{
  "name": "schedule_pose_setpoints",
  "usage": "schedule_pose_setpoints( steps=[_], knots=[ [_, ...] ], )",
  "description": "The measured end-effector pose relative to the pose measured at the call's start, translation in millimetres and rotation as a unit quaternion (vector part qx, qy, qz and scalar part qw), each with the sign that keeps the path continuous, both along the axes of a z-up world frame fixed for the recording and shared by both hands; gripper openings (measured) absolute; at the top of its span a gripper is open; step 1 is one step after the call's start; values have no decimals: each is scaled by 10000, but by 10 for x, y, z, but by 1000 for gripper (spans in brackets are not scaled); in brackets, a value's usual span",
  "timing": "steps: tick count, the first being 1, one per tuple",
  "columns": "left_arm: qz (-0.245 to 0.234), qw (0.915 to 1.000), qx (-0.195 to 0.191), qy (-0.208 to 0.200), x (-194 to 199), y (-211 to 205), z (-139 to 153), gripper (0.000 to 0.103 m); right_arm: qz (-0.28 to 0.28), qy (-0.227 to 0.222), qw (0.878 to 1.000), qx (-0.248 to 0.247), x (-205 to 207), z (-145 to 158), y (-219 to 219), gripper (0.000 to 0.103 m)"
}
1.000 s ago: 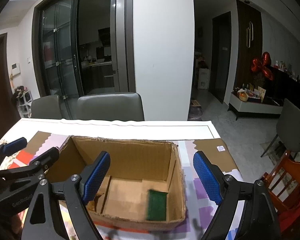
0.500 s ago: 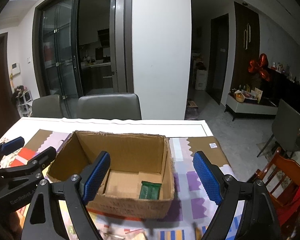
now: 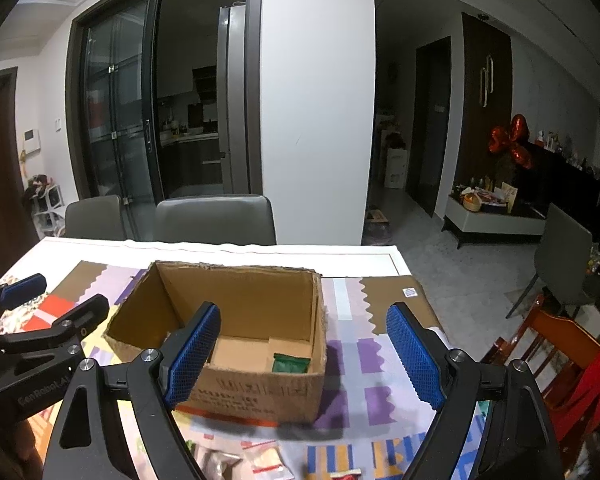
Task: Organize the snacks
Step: 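Withdraw both tools from the box back toward the remaining snacks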
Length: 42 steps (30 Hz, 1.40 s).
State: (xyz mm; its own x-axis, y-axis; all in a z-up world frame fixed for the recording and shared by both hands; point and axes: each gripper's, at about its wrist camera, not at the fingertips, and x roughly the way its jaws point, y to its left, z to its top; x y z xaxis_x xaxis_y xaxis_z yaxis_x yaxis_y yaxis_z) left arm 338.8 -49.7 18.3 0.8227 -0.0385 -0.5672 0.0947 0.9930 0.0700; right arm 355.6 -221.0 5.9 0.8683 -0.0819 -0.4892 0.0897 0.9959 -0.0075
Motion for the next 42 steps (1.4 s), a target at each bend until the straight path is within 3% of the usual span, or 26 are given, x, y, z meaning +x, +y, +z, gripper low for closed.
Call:
schedule_pose_setpoints(
  steps=[23,42],
  knots=[
    [-43,10000,88,2,-676,28,-49,87,10,17,10000,-57,-652,-59,42,86],
    [-217,9994,109,255,-953,-76,-424,87,-59,207,9996,-177,-969,-318,-46,86]
  ],
)
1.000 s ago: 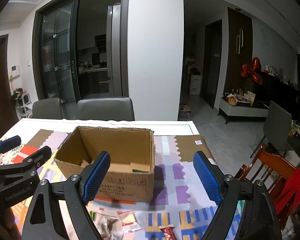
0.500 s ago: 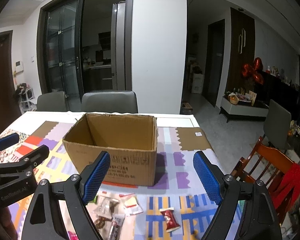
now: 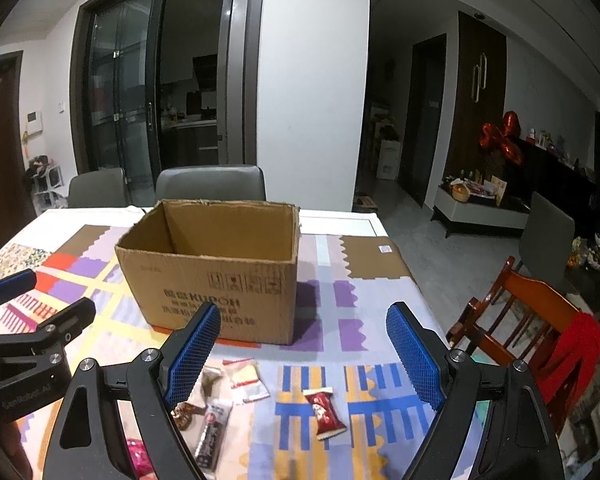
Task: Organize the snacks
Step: 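Withdraw both tools from the box back toward the remaining snacks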
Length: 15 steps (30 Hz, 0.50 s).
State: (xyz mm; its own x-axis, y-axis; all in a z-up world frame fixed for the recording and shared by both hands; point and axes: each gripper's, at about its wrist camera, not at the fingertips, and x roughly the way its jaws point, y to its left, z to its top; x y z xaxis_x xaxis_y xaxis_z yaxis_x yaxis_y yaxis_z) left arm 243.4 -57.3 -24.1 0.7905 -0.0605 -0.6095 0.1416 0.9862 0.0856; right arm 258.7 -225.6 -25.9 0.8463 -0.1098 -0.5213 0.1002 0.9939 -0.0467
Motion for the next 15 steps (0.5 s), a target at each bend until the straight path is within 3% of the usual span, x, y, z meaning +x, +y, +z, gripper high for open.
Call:
schedule_pose_setpoints(
  steps=[15],
  knots=[
    [-119,9993,-25,357,-20,-69,-348,85,-112,288,9995,41,-31,-296,-96,86]
  ],
)
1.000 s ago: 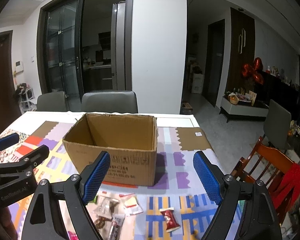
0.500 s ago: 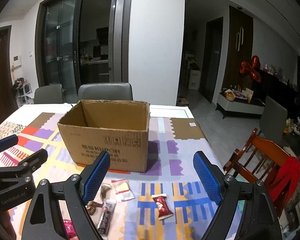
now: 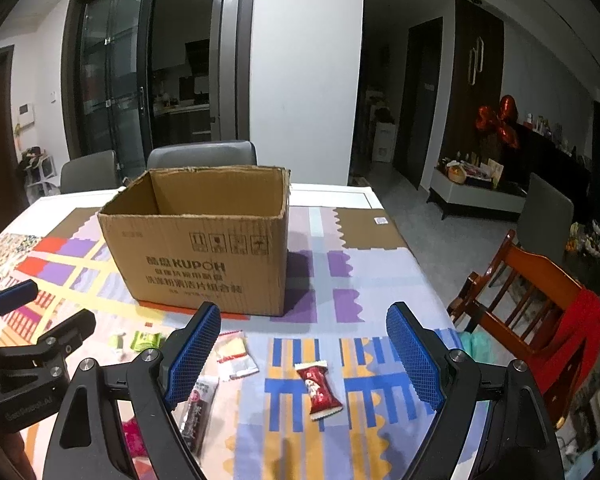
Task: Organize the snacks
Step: 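Withdraw both tools from the box back toward the remaining snacks, then grasp gold chocolates with left tool while right tool grasps red candy bar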
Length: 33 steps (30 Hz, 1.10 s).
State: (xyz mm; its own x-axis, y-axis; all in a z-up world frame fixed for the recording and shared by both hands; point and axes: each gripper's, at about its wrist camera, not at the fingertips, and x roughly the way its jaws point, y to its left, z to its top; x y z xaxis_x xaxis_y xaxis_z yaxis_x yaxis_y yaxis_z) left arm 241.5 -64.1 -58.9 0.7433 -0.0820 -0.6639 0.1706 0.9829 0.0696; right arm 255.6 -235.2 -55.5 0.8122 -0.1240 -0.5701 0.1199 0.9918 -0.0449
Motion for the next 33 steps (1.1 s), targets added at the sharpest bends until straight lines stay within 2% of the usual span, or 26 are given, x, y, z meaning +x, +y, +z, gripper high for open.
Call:
schedule_pose_setpoints(
  steps=[3,9,22,32,33],
  knots=[
    [-8,10000,38,53,6,-19,-80,82,-34,46,10000,-36,-15,-64,-20,86],
    [-41,9998,78,154,-3,-57,-251,81,-90,175,9998,-29,-20,-225,-62,86],
    [-211,9986,108,463,3,-161,-620,69,-115,540,9985,5,-19,-620,-163,86],
    [-307,9967,119,742,68,-226,-901,69,-83,782,9969,-54,70,-889,-179,86],
    [-330,9963,113,790,81,-244,-935,66,-82,796,9968,-58,80,-907,-186,86]
  ],
)
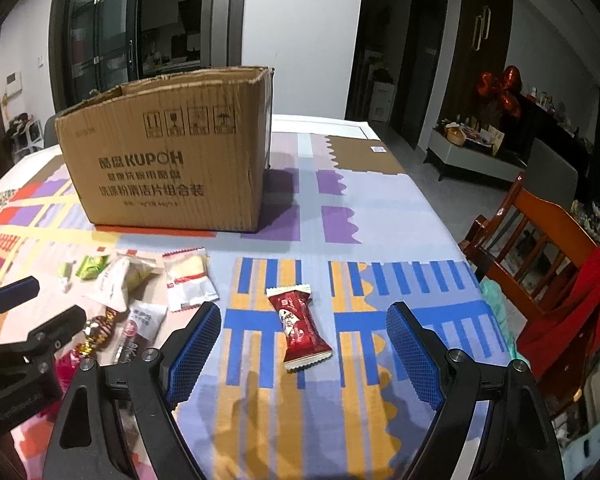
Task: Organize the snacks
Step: 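Grasp gold chocolates with left tool while right tool grasps red candy bar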
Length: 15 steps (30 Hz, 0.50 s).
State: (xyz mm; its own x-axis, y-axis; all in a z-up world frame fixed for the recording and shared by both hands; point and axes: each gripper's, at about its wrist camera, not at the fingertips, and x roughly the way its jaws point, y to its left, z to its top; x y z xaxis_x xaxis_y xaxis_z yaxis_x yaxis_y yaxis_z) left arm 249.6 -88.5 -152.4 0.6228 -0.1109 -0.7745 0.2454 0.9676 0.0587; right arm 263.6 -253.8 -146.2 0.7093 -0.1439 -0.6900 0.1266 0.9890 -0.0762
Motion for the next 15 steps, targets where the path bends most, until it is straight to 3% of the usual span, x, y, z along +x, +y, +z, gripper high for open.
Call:
schedule_pose_setpoints(
  steps=[9,15],
  knots=[
    [-90,9994,194,287,93,-108,-203,52,-35,210,9998,67,133,-193,-98,85],
    [-92,9987,72,499,132,-100,-298,42,-19,356,9993,144,225,-330,-124,84]
  ],
)
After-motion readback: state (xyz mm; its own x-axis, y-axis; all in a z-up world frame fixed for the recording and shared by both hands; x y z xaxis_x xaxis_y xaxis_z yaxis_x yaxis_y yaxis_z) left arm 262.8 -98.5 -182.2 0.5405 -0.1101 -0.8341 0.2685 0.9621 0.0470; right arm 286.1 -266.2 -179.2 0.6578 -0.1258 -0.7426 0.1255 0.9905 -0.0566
